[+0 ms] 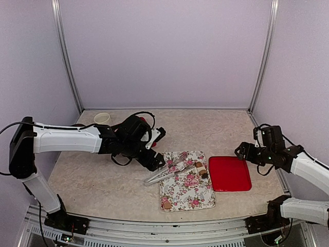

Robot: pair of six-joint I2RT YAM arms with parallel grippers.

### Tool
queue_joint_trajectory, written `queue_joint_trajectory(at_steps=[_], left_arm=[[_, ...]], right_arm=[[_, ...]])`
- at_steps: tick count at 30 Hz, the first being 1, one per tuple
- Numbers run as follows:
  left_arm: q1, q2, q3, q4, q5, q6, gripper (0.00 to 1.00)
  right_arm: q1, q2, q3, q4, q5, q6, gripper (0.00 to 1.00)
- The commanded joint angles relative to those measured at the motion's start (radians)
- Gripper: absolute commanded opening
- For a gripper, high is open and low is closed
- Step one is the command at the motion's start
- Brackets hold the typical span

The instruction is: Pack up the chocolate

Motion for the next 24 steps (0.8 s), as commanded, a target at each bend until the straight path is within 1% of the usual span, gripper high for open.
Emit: queue_joint_trajectory(at_steps=[1, 10, 15, 20, 23, 24], left_arm=[[0.03, -0.064, -0.044, 0.106, 0.036, -0.042, 0.95], [0.067, -0.106, -0.127, 0.224, 0.084, -0.073, 0.97], [0.088, -0.138, -0.186, 0.279, 0.102, -0.094, 0.97], [0.14, -0.175, -0.247, 0.334, 0.13, -0.139, 0.97], [0.178, -0.192, -0.266, 0.351, 0.149, -0.159, 0.97], [0.187, -0.197, -0.273, 0.358, 0.159, -0.162, 0.97]], right_arm=[[-0.01, 0.081, 0.035, -0.139, 0.191, 0.103, 0.8], [-0.018, 0.215, 0.039, -0.151, 0.242, 0.113, 0.61], [-0.025, 0.322, 0.049, -0.13, 0.282, 0.098, 0.55], [-0.037, 0.42, 0.067, -0.1, 0.292, 0.083, 0.51], [-0.042, 0.461, 0.079, -0.081, 0.29, 0.075, 0.46], [-0.044, 0.473, 0.082, -0.076, 0.286, 0.073, 0.43]])
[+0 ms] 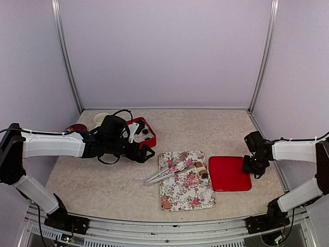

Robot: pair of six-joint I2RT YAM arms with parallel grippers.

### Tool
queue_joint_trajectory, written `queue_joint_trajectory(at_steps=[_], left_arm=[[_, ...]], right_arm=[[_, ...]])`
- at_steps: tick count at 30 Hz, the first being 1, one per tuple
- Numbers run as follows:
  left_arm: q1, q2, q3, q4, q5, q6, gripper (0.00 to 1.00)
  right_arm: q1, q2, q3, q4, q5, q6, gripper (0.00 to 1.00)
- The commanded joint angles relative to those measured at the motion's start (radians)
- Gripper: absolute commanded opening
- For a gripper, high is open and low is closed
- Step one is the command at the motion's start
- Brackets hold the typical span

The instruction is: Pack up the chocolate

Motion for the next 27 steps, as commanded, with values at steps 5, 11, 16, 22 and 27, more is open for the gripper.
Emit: queue_joint_trajectory(at_steps=[5, 11, 16, 22, 27], left_arm=[[0.067, -0.056, -0.039, 0.07, 0.046, -0.037, 0.97], [0.083, -0.058, -0.048, 0.066, 0.065, -0.044, 0.96], [0.084, -0.059, -0.048, 0.063, 0.064, -0.045, 0.96], [0.084, -0.058, -0.041, 0.05, 0.065, -0.043, 0.96], [0.092, -0.054, -0.033, 0.007, 0.02, -0.048, 0.96]], right_arm=[[-0.026, 0.069, 0.044, 0.055, 0.01, -0.033, 0.2], [-0.048, 0.061, 0.052, 0.047, 0.034, -0.064, 0.07], [-0.073, 0.018, 0.054, 0.045, 0.053, -0.097, 0.0], [-0.108, -0.056, 0.066, 0.045, 0.045, -0.111, 0.0], [-0.11, -0.162, 0.085, 0.071, -0.02, -0.124, 0.0]])
